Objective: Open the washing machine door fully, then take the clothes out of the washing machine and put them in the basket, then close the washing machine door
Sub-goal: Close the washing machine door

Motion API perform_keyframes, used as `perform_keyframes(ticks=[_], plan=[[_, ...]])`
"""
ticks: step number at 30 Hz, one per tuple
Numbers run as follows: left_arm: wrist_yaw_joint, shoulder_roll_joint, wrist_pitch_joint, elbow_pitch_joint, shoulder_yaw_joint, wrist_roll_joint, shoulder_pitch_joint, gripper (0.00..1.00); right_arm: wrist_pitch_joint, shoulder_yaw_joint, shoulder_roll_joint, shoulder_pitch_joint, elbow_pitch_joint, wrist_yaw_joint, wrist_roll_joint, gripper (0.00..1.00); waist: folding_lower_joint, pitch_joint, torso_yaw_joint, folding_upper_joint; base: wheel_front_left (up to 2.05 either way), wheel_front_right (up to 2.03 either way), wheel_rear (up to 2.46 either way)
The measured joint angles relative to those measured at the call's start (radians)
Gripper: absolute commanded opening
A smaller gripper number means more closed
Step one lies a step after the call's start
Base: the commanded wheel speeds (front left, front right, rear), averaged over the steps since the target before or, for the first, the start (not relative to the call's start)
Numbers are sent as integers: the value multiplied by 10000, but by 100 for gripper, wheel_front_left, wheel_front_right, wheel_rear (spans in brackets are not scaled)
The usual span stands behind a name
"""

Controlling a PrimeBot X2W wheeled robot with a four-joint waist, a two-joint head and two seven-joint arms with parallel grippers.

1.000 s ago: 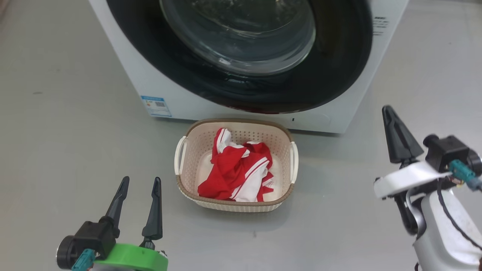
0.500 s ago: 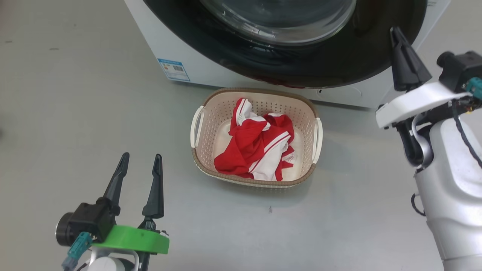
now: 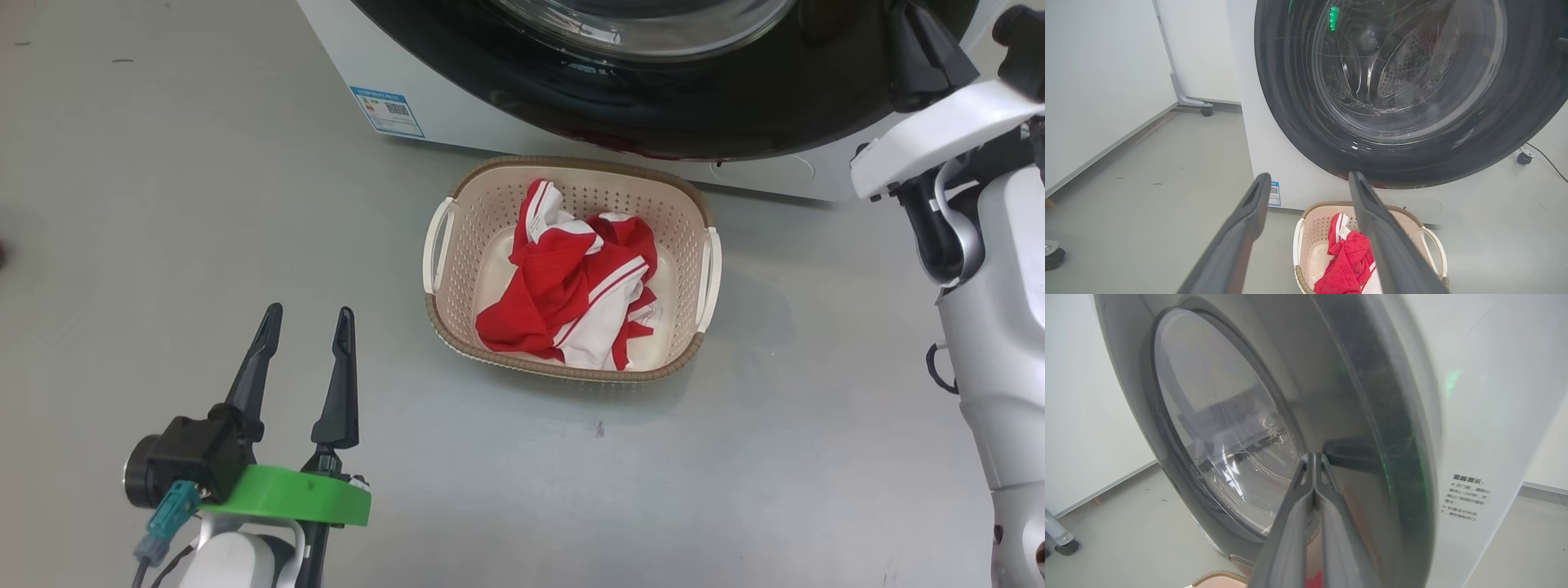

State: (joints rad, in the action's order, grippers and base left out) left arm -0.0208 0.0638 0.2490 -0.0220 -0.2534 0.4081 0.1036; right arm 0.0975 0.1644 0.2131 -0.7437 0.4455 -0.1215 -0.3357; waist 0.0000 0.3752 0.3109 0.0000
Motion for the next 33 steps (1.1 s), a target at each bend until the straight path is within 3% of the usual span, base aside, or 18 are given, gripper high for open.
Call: perform_keyframes(ticks=[15, 33], plan=[[176, -146, 6, -297, -84, 25, 509, 100, -130, 65, 759, -1512, 821, -8, 6, 0, 0, 424, 168, 0, 0, 0, 0], [230, -240, 31, -330, 132, 27, 729, 100, 453, -349, 872, -2263, 1802, -96, -167, 0, 0, 553, 490, 0, 0, 0, 0]])
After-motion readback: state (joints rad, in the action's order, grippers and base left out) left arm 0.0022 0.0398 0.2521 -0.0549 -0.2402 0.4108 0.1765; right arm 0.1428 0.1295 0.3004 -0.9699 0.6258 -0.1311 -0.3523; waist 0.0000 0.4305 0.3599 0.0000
